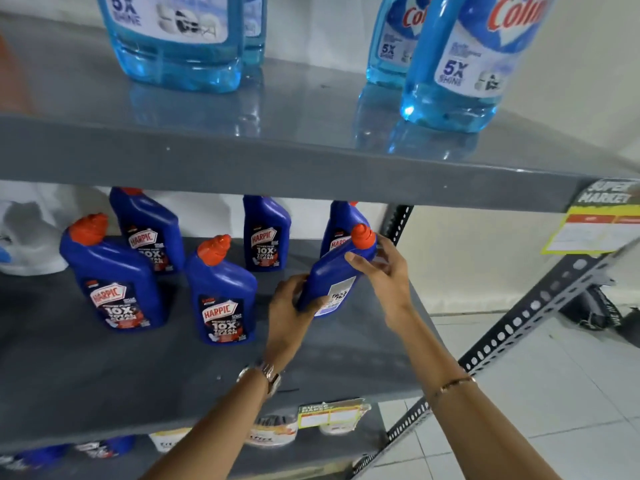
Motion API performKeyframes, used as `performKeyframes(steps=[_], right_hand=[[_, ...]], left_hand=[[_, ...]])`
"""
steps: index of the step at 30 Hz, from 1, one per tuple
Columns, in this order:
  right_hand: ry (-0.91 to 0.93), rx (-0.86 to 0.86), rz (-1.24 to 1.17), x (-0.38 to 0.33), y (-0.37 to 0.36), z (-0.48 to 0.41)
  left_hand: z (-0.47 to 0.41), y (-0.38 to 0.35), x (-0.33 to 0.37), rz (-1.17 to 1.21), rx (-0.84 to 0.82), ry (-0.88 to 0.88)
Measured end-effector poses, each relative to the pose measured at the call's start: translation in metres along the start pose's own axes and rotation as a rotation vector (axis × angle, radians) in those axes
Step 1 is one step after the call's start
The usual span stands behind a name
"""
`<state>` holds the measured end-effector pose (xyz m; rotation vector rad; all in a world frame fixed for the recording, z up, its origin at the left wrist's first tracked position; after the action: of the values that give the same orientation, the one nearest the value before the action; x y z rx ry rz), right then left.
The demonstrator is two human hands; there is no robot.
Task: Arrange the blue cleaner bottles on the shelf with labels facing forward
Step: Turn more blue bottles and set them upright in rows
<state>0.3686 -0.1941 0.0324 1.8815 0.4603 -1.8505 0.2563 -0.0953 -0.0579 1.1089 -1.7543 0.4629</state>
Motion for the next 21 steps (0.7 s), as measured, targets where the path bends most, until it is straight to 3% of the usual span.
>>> performKeyframes(steps=[4, 8, 10, 15, 18, 21], right_hand=[[0.060, -0.039, -0.100, -0.033, 0.011, 0.010], [0.051, -0.036, -0.010, -0.051, 0.016, 0.015], [0.022, -0.031, 0.054, -0.051, 0.018, 0.016], [-0.056, -0.062, 0.155, -0.047, 0.019, 0.018], [-0.026, -0.070, 0.231, -0.048, 0.015, 0.019], [-0.010, -0.144, 0.261, -0.056, 0.013, 0.022]], left_hand=[[0.008, -0.007, 0.037, 0.056, 0.161, -0.254], [0.020, -0.016, 0.044, 0.151, 0.168, -0.064], [0.029, -0.017, 0.042, 0.156, 0.190, -0.061], [0.042, -0.017, 0.042, 0.108, 0.455, 0.029], [0.044, -0.020, 0.040, 0.144, 0.379, 0.023], [0.040, -0.024, 0.041, 0.100, 0.197, -0.009]])
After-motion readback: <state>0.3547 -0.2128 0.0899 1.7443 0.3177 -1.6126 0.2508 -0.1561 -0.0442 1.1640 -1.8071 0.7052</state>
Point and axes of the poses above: each hand's wrist, its own z-axis away from the middle knuckle, its own y-axis out of the back of the hand, x = y × z, the point moved 1 cm from there along -z, towards the middle knuckle, and after that the axes turned 8 degrees about -y, right-handed, at the moved point
